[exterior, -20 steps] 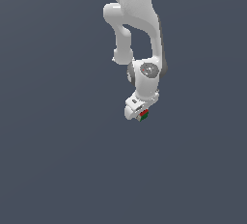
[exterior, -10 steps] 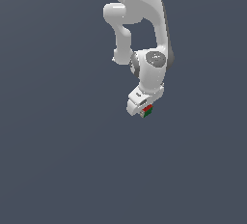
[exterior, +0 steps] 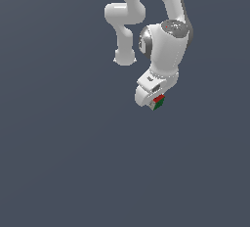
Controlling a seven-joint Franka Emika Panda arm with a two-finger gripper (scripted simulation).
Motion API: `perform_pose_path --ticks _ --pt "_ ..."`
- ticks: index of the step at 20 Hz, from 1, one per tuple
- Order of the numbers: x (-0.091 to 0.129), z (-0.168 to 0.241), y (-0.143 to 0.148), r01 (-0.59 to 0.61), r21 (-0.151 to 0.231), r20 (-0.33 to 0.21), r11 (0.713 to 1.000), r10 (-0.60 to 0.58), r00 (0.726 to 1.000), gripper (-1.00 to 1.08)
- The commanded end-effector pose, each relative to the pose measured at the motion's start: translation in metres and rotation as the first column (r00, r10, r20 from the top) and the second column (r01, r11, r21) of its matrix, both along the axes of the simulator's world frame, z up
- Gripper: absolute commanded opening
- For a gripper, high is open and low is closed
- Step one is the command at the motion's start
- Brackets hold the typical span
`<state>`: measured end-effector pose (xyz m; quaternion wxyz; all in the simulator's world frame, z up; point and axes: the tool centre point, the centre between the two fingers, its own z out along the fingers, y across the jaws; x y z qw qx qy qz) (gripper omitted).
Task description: Pick up the object and move it to a goal position.
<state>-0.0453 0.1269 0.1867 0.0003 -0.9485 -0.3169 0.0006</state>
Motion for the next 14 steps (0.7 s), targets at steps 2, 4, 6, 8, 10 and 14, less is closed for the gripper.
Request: perform_pose_path --ticks 2,4,6,8,10,14 --pt "0.005 0.038 0.008 0.000 0.000 0.001 1.000 0.000 1.000 -1.00" --pt "0.009 0.059 0.013 -0.001 0.001 0.001 1.000 0.001 1.000 -1.00" --pt "0.012 0.080 0.017 -0.001 0.001 0.001 1.000 0.001 1.000 -1.00" --pt "0.015 0.100 0.022 -0.001 0.001 0.001 1.000 0.001 1.000 -1.00" --pt "0.019 0.120 0.026 -0.001 0.001 0.001 1.000 0.001 1.000 -1.00" --pt "0.026 0.159 0.034 0.000 0.001 0.001 1.000 0.000 1.000 -1.00"
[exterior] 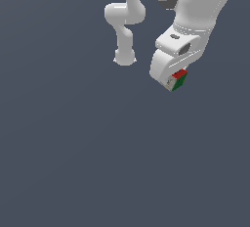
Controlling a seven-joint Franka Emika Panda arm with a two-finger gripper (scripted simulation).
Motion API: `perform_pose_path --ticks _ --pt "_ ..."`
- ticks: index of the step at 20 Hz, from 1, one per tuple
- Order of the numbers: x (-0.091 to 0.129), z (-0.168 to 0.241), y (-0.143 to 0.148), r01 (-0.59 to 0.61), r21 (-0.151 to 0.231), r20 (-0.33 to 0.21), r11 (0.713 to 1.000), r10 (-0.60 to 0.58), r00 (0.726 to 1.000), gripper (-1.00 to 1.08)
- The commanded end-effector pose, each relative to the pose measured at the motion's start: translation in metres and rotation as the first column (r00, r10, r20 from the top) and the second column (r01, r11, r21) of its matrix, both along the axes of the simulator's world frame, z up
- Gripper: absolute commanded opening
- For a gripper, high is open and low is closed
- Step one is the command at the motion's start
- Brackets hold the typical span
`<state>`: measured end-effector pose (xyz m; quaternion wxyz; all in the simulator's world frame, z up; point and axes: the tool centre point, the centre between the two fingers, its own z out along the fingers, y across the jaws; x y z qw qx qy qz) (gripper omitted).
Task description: Pick up the object and move it to a goal position.
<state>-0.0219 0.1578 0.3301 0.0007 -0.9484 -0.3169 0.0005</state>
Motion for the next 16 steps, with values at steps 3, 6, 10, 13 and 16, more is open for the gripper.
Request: perform_pose_path --ticks 3,6,10,13,16 --pt "0.007 0.041 0.008 0.001 0.000 0.001 1.000 -0.001 1.000 -1.00" --pt "0.012 0.061 0.013 0.001 0.000 0.001 1.000 -0.001 1.000 -1.00" --pt "0.016 0.081 0.017 0.001 0.000 0.001 1.000 -0.001 1.000 -1.00" --pt "0.019 0.091 0.020 0.001 0.000 0.001 1.000 -0.001 1.000 -1.00" --pt "0.021 0.098 0.021 0.002 -0.001 0.001 1.000 -0.002 1.000 -1.00"
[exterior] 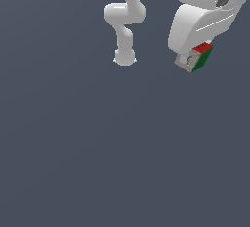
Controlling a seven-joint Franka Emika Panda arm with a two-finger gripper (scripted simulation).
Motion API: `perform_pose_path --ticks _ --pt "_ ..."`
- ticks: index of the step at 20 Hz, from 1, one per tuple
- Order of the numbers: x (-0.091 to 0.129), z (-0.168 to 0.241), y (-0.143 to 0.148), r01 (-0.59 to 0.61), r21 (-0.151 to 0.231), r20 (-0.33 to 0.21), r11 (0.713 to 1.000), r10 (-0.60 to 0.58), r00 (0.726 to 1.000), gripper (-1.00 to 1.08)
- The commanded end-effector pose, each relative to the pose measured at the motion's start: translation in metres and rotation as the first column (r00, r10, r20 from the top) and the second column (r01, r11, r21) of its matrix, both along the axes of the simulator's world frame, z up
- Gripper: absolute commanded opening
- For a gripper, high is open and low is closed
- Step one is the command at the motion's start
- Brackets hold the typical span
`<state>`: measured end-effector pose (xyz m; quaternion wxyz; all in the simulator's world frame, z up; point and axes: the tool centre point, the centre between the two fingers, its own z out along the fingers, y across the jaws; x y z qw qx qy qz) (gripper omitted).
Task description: Pick up the object and move it to a goal position.
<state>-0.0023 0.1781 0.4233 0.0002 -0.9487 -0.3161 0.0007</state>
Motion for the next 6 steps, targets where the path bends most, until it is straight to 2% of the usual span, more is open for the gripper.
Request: perform_pose_path --ticks 1,6 --pt "0.0015 0.0063 0.0012 0.000 0.000 0.001 1.000 0.000 1.000 -1.00" --pt "0.0025 0.0099 0.0020 0.000 0.000 0.001 1.000 0.000 1.000 -1.00"
